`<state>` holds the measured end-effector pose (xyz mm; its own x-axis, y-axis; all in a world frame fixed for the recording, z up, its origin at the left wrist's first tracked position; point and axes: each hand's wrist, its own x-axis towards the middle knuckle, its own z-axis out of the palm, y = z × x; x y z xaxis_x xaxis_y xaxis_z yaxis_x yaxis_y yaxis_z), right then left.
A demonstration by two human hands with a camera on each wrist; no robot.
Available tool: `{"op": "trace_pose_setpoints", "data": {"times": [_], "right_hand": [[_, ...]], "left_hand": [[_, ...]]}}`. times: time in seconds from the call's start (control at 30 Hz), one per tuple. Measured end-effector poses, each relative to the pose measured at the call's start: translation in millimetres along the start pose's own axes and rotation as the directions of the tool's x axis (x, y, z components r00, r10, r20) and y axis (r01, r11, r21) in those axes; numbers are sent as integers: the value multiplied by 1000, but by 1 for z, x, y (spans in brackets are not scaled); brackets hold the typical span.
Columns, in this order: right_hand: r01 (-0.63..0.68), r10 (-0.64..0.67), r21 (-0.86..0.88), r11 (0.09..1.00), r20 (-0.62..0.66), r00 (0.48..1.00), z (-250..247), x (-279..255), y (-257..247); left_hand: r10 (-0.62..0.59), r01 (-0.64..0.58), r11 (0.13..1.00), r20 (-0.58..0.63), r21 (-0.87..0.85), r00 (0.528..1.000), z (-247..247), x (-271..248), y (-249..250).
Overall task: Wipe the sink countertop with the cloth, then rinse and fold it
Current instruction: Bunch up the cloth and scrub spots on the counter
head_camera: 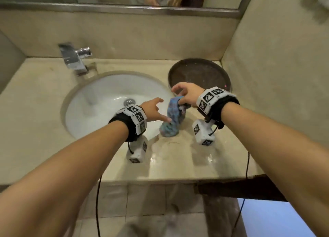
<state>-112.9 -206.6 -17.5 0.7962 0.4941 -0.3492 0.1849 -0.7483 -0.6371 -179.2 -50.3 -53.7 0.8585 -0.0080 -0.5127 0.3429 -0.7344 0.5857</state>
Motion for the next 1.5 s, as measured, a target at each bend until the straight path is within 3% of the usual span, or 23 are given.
{"op": "trace_pose_setpoints", "data": {"times": [0.2, 0.33, 0.5, 0.6, 0.73, 0.83, 0.97, 1.1, 1.17, 1.3, 1.4, 1.5], "right_hand": [[123, -123, 74, 990, -4, 992, -3, 49, -87], [98, -95, 25, 995, -98, 991, 2, 75, -127], [-38, 41, 28, 999, -110, 993, 30, 95, -150], [-35, 31, -93, 995, -39, 999, 56, 108, -160], [6, 12, 293, 956, -59, 998, 70, 132, -177], [-33, 84, 343, 939, -136, 987, 67, 148, -182], [49, -33, 86, 995, -182, 983, 60, 163, -190], [175, -193, -179, 968, -87, 977, 60, 169, -210], [212, -242, -370, 905, -34, 970, 58, 171, -216], [245, -306, -679, 692, 32, 952, 54, 167, -222], [239, -291, -793, 561, 82, 953, 56, 167, -222], [183, -216, -790, 585, 66, 974, 63, 173, -223]], "left_hand": [[115, -159, 907, -133, -391, 984, -66, 8, -29], [95, -182, 930, -269, -320, 958, -115, 18, -59], [146, -266, 855, -285, -446, 947, -178, 19, -85], [194, -299, 739, -234, -603, 952, -200, 17, -87], [217, -274, 620, -174, -735, 960, -222, 12, -87], [143, -199, 627, -140, -753, 980, -235, 13, -99], [36, -31, 766, -6, -642, 999, -244, 19, -126], [109, -84, 770, 1, -633, 994, -246, 28, -128], [135, -67, 816, 76, -575, 988, -242, 32, -120], [52, -35, 881, 24, -472, 998, -236, 44, -110], [49, -38, 973, 42, -229, 998, -230, 50, -105], [19, -6, 988, -83, 157, 996, -224, 54, -100]]}}
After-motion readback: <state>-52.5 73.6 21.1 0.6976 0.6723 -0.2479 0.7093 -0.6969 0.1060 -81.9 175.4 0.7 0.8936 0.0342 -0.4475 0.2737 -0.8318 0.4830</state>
